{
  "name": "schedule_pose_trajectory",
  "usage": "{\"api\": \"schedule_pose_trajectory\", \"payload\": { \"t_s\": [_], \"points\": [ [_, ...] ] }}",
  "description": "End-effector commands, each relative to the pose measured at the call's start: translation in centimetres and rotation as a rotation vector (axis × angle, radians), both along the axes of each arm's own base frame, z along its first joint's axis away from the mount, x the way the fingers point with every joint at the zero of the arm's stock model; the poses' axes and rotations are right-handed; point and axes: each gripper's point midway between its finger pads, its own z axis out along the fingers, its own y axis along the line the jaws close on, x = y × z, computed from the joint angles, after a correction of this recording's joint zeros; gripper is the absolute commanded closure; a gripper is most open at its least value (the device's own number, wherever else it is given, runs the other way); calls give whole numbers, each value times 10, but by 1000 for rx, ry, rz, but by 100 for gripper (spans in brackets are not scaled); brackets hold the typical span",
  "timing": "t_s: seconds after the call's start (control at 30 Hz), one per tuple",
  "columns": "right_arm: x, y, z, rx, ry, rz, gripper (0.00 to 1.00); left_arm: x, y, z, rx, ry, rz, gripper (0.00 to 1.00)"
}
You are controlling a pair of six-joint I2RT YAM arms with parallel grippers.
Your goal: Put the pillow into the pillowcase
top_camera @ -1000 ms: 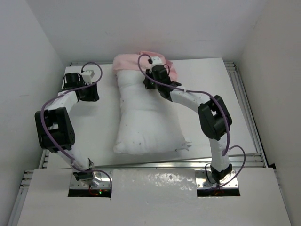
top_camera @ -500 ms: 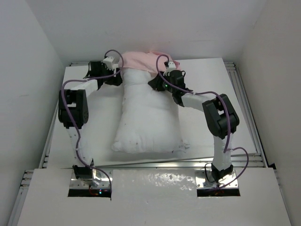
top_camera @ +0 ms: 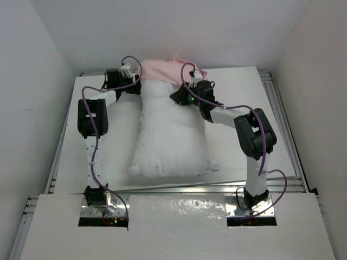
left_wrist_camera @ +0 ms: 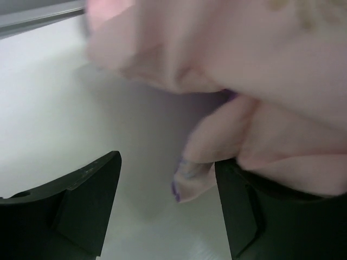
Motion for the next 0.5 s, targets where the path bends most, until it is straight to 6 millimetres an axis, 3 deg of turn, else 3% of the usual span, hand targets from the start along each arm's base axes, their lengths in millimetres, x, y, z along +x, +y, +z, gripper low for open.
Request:
{"api": "schedule_pose_trajectory", "payload": {
  "t_s": [0.0,0.07,0.1,0.13,0.2,0.27,0.33,0.37,0.4,0.43,0.47],
  "points": [
    [-26,-10,-55,-85,178,32,76,5,-34,38,-124,-126,-166,33],
    [-28,-11,-58,-93,184,37,76,-5,-47,38,-166,-125,-258,37],
    [-28,-11,-58,-94,185,38,76,-11,-63,39,-197,-103,-282,54],
    [-28,-11,-59,-100,187,39,75,-14,-67,38,-204,-94,-290,64],
    [-27,-11,-56,-105,179,39,73,-18,-69,38,-226,-65,-288,95],
    [-24,-13,-45,-135,141,45,57,-24,-61,46,-240,-33,-269,100],
    [-17,-20,-26,-228,83,47,50,-42,-58,57,-238,13,-267,100],
    [-7,-22,11,-259,3,4,44,-47,-37,57,-208,37,-221,100],
    [-5,-25,26,-339,-65,5,40,-52,-30,81,-177,11,-195,100],
    [-11,-29,31,-418,-72,0,36,-65,-25,73,-139,36,-185,100],
    [-21,-15,54,-474,-146,14,30,-73,-17,73,-87,38,-168,100]
  ]
}}
